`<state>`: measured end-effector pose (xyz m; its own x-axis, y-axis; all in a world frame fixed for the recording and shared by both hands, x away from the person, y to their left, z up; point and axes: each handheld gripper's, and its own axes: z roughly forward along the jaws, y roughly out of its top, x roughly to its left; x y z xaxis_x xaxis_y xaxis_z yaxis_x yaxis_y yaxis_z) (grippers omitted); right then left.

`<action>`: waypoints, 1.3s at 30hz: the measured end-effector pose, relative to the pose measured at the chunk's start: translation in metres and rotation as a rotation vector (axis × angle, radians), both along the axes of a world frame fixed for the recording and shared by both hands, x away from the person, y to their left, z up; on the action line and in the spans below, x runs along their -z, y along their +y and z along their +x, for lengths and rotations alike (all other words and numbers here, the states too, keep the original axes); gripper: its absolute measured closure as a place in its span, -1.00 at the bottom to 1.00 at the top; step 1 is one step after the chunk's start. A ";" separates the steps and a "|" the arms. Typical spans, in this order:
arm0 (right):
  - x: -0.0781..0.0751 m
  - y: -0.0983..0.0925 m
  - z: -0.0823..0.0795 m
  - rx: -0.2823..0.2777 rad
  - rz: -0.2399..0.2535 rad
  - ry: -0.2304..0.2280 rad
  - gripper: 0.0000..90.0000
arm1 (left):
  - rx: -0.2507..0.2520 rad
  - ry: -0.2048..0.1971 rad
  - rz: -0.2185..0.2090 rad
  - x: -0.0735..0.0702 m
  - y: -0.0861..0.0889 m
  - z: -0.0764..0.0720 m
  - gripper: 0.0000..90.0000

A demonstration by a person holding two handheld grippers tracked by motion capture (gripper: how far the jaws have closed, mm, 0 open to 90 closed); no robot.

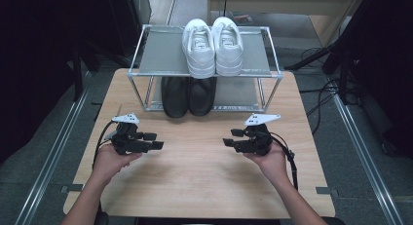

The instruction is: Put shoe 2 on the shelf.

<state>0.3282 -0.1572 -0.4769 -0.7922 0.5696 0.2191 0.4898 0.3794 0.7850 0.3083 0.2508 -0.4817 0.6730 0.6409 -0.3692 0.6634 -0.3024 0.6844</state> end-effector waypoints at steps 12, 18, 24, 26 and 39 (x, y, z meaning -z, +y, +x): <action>0.004 -0.003 -0.001 -0.003 -0.029 0.007 0.08 | 0.013 0.002 0.008 0.001 -0.003 0.000 -0.10; 0.004 -0.006 0.000 0.005 -0.025 0.010 0.08 | 0.011 0.002 0.010 0.001 -0.003 0.001 -0.12; 0.004 -0.005 0.000 -0.002 -0.034 0.008 0.08 | 0.013 0.002 0.013 0.002 -0.004 0.000 -0.13; 0.004 -0.005 0.000 -0.002 -0.035 0.010 0.08 | 0.012 0.002 0.012 0.002 -0.003 0.000 -0.13; 0.004 -0.004 0.000 -0.002 -0.043 0.001 0.07 | 0.017 0.009 0.002 0.002 -0.005 0.001 -0.16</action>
